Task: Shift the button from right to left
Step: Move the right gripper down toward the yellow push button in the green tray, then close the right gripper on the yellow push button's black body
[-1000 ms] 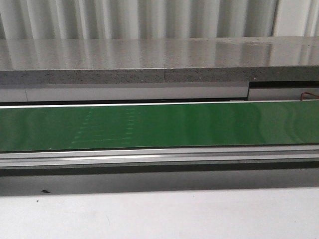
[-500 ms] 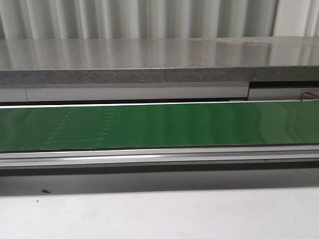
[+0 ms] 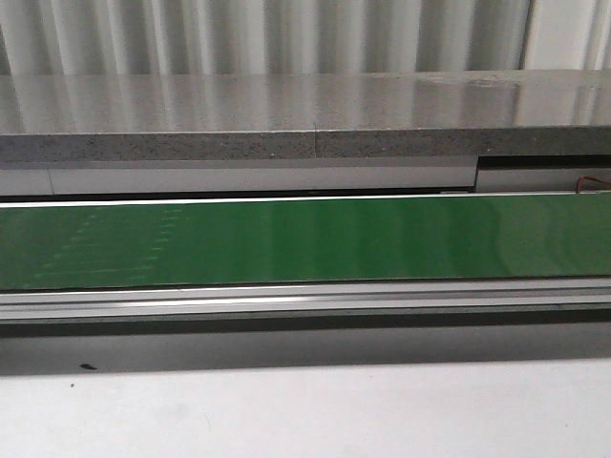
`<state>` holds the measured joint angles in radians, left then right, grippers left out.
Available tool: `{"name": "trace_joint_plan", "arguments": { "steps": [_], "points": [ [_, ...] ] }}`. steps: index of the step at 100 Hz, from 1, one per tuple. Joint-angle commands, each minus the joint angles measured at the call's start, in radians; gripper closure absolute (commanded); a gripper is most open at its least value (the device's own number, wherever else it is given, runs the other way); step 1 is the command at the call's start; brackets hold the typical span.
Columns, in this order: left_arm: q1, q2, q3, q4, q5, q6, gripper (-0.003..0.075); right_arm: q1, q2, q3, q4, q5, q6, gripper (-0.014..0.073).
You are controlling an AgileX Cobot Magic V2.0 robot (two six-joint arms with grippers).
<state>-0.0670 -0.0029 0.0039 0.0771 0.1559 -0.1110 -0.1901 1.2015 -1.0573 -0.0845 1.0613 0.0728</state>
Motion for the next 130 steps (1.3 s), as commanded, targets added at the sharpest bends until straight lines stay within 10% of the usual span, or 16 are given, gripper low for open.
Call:
{"name": "trace_joint_plan", "arguments": {
  "steps": [1,35,109,130],
  "points": [
    [0.003,-0.033,0.038,0.0,-0.075,-0.009,0.0741,-0.069,0.058,-0.07,-0.027,-0.034,-0.016,0.0032],
    [0.003,-0.033,0.038,0.0,-0.075,-0.009,0.0741,-0.232,0.33,-0.161,-0.026,-0.064,-0.03,0.0032],
    [0.003,-0.033,0.038,0.0,-0.075,-0.009,0.0741,-0.235,0.685,-0.286,0.102,-0.107,-0.248,0.0035],
    [0.003,-0.033,0.038,0.0,-0.075,-0.009,0.0741,-0.235,0.694,-0.291,0.101,-0.122,-0.249,0.0293]
  ]
}}
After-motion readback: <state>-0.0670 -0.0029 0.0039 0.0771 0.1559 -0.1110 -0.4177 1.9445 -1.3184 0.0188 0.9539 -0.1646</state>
